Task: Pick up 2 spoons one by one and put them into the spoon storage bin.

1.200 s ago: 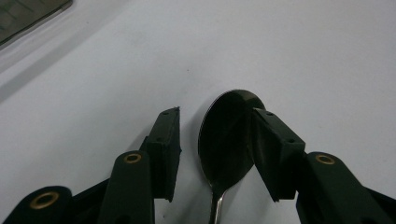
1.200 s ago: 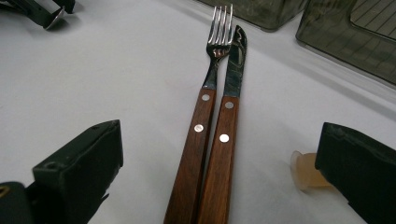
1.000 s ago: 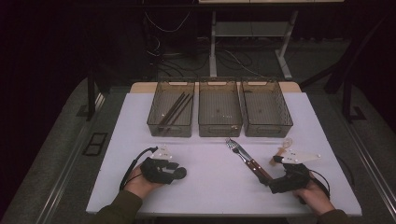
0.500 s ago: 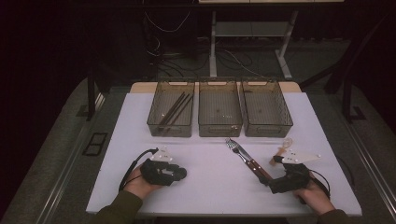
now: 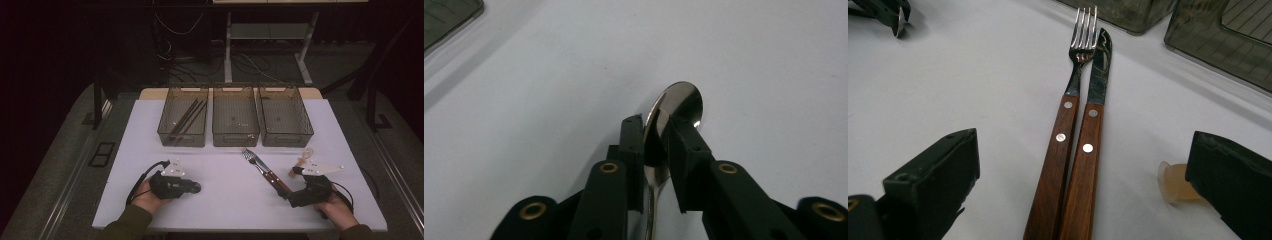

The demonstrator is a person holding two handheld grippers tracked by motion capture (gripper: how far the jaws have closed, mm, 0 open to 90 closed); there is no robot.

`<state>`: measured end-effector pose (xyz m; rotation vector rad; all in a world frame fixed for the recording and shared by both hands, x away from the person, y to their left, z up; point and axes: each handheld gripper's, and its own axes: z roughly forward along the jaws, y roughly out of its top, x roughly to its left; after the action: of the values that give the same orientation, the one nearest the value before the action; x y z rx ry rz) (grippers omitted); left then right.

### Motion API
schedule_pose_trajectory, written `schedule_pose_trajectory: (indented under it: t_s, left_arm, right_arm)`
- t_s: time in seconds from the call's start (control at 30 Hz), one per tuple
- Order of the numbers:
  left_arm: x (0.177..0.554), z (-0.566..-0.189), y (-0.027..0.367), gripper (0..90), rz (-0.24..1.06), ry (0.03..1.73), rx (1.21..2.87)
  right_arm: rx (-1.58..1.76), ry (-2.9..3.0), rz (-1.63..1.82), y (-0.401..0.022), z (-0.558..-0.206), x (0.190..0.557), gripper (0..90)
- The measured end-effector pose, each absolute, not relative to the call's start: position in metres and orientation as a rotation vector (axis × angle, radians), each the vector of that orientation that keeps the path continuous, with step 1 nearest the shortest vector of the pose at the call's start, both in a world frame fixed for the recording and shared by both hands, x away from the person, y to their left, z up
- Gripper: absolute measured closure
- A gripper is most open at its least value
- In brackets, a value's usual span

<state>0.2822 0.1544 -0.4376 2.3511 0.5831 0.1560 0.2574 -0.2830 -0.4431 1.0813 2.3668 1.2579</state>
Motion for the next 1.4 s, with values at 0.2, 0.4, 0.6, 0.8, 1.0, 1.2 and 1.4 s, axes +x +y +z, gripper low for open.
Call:
schedule_pose_trajectory:
  t_s: [0.2, 0.4, 0.6, 0.8, 1.0, 1.2, 1.4]
  left_arm:
    - [0.283, -0.434, 0.158, 85.2, 0.106, 0.578, 2.313]
    - [0.283, -0.433, 0.158, 88.3, 0.085, 0.564, 2.301]
    - [0.285, -0.431, 0.158, 88.5, 0.093, 0.571, 2.292]
    - [0.292, -0.425, 0.156, 88.5, 0.112, 0.603, 2.255]
    - [0.302, -0.42, 0.154, 88.5, 0.125, 0.628, 2.234]
    - [0.316, -0.415, 0.15, 88.5, 0.146, 0.674, 2.213]
    - [0.329, -0.406, 0.142, 88.5, 0.162, 0.686, 2.203]
  right_arm:
    - [1.08, 2.367, 1.258, -0.283, -0.443, 0.257, 1.2]
    - [1.081, 2.367, 1.257, -0.283, -0.443, 0.257, 1.1]
    - [1.08, 2.368, 1.257, -0.283, -0.443, 0.258, 1.1]
    - [1.077, 2.372, 1.258, -0.282, -0.444, 0.258, 1.1]
    - [1.075, 2.372, 1.258, -0.282, -0.444, 0.259, 1.1]
    - [1.079, 2.367, 1.261, -0.283, -0.444, 0.259, 1.1]
    - [1.079, 2.365, 1.265, -0.283, -0.443, 0.258, 1.1]
